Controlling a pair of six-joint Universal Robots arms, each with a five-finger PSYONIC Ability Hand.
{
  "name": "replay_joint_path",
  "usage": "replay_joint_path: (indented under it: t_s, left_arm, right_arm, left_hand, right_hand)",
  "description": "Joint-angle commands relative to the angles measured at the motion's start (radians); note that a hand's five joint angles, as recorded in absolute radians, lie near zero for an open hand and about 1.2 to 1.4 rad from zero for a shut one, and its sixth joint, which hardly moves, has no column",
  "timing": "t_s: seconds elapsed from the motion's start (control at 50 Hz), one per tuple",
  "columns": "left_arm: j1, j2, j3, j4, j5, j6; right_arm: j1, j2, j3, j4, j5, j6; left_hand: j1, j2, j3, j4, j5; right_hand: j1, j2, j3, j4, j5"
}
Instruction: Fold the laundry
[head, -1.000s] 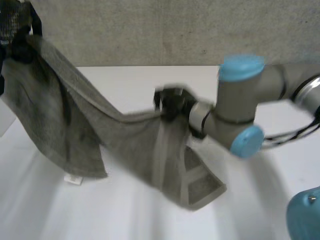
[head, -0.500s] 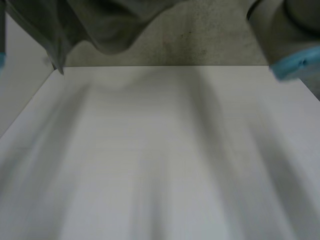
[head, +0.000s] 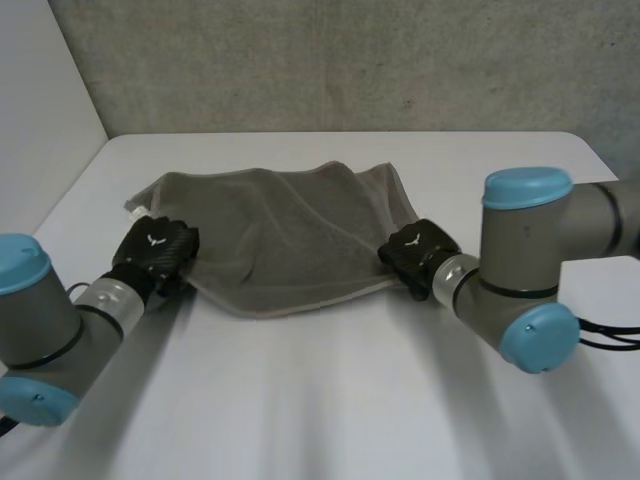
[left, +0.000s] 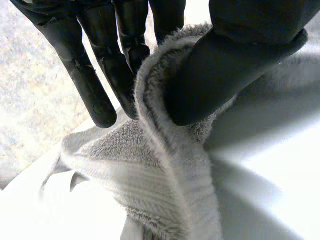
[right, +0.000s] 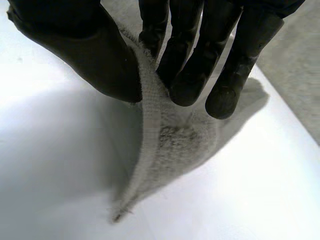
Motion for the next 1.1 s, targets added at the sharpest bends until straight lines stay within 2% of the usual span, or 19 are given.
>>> replay_joint_path:
  t_s: [0.02, 0.06, 0.08, 0.1, 0.12, 0.14, 0.2, 0.28, 0.4, 0.58, 0.6, 0.62, 0.64, 0.68, 0.7, 0.72, 0.96, 1.06, 1.1]
  left_arm:
    - [0.030, 0.092, -0.037, -0.080, -0.009, 0.061]
    - [0.030, 0.101, -0.045, -0.077, -0.012, 0.059]
    - [0.028, 0.105, -0.056, -0.073, -0.017, 0.059]
    - [0.028, 0.105, -0.056, -0.072, -0.017, 0.059]
    - [0.028, 0.102, -0.060, -0.066, -0.028, 0.062]
    - [0.028, 0.095, -0.063, -0.062, -0.046, 0.062]
    - [0.030, 0.089, -0.065, -0.057, -0.063, 0.062]
    - [0.030, 0.043, -0.067, -0.054, -0.133, 0.059]
    - [0.034, 0.025, -0.063, -0.054, -0.195, 0.055]
    - [0.036, 0.039, -0.082, -0.062, -0.200, 0.052]
    - [0.037, 0.045, -0.091, -0.059, -0.197, 0.050]
    - [0.039, 0.052, -0.099, -0.059, -0.189, 0.050]
    - [0.039, 0.052, -0.099, -0.059, -0.189, 0.050]
    - [0.042, 0.071, -0.114, -0.057, -0.184, 0.041]
    - [0.042, 0.071, -0.114, -0.057, -0.184, 0.041]
    - [0.040, 0.077, -0.122, -0.057, -0.181, 0.032]
    - [0.042, 0.227, -0.186, -0.103, -0.120, 0.007]
    - [0.059, 0.388, -0.197, -0.250, -0.121, 0.012]
    - [0.085, 0.429, -0.198, -0.302, -0.121, 0.012]
  right_arm:
    - [-0.048, -0.129, 0.072, 0.006, 0.004, 0.010]
    - [-0.057, -0.156, 0.102, 0.006, 0.004, 0.010]
    - [-0.068, -0.188, 0.139, 0.006, 0.001, 0.011]
    - [-0.068, -0.189, 0.139, 0.006, 0.001, 0.011]
    - [-0.077, -0.219, 0.177, 0.005, 0.001, 0.011]
    - [-0.077, -0.219, 0.178, 0.005, 0.001, 0.011]
    - [-0.092, -0.276, 0.250, -0.001, 0.000, 0.011]
    - [-0.115, -0.354, 0.345, -0.014, -0.025, 0.011]
    - [-0.169, -0.425, 0.438, -0.040, -0.068, 0.013]
    - [-0.214, -0.448, 0.529, -0.138, -0.074, 0.014]
    - [-0.217, -0.451, 0.538, -0.147, -0.076, 0.014]
    - [-0.217, -0.451, 0.546, -0.152, -0.076, 0.014]
    - [-0.217, -0.451, 0.546, -0.152, -0.076, 0.014]
    - [-0.217, -0.451, 0.550, -0.153, -0.076, 0.014]
    - [-0.217, -0.451, 0.557, -0.155, -0.076, 0.014]
    - [-0.217, -0.451, 0.561, -0.156, -0.076, 0.014]
    - [-0.220, -0.455, 0.560, -0.129, -0.074, -0.007]
    - [-0.226, -0.514, 0.549, 0.023, -0.080, -0.096]
    - [-0.256, -0.544, 0.557, 0.214, -0.111, -0.281]
  left_hand:
    - [0.203, 0.179, 0.179, 0.178, 0.195]
    - [0.203, 0.179, 0.179, 0.178, 0.195]
    - [-0.145, -0.170, -0.170, -0.171, -0.154]
    - [-0.148, -0.173, -0.173, -0.174, -0.157]
    - [-0.608, -0.632, -0.632, -0.634, -0.616]
    - [-0.851, -0.875, -0.875, -0.877, -0.859]
    - [-0.894, -0.919, -0.919, -0.920, -0.903]
    - [-0.915, -0.939, -0.939, -0.941, -0.923]
    - [-0.912, -0.937, -0.937, -0.938, -0.920]
    - [-0.859, -0.884, -0.884, -0.885, -0.868]
    - [-0.743, -0.767, -0.767, -0.769, -0.751]
    - [-0.506, -0.531, -0.531, -0.532, -0.515]
    - [-0.504, -0.528, -0.528, -0.530, -0.512]
    - [0.078, 0.053, 0.053, 0.052, 0.069]
    - [0.080, 0.056, 0.056, 0.055, 0.072]
    - [0.202, 0.177, 0.177, 0.176, 0.194]
    - [0.203, 0.179, 0.179, 0.178, 0.195]
    - [0.203, 0.179, 0.179, 0.178, 0.195]
    - [0.203, 0.179, 0.179, 0.178, 0.195]
  right_hand:
    - [0.058, 0.065, 0.055, 0.058, 0.053]
    - [0.058, 0.065, 0.055, 0.058, 0.053]
    - [0.058, 0.065, 0.055, 0.058, 0.053]
    - [0.058, 0.065, 0.055, 0.058, 0.053]
    - [0.058, 0.065, 0.055, 0.058, 0.053]
    - [0.058, 0.065, 0.055, 0.058, 0.053]
    - [0.058, 0.065, 0.055, 0.058, 0.053]
    - [0.058, 0.065, 0.055, 0.058, 0.053]
    - [0.058, 0.065, 0.055, 0.058, 0.053]
    - [0.058, 0.065, 0.055, 0.058, 0.053]
    - [0.058, 0.065, 0.055, 0.058, 0.053]
    - [0.058, 0.065, 0.055, 0.058, 0.053]
    - [0.058, 0.065, 0.055, 0.058, 0.053]
    - [0.058, 0.065, 0.055, 0.058, 0.053]
    - [0.058, 0.065, 0.055, 0.058, 0.053]
    - [0.058, 0.065, 0.055, 0.058, 0.053]
    - [0.058, 0.065, 0.055, 0.058, 0.053]
    - [0.058, 0.065, 0.055, 0.058, 0.053]
    - [0.058, 0.065, 0.055, 0.058, 0.053]
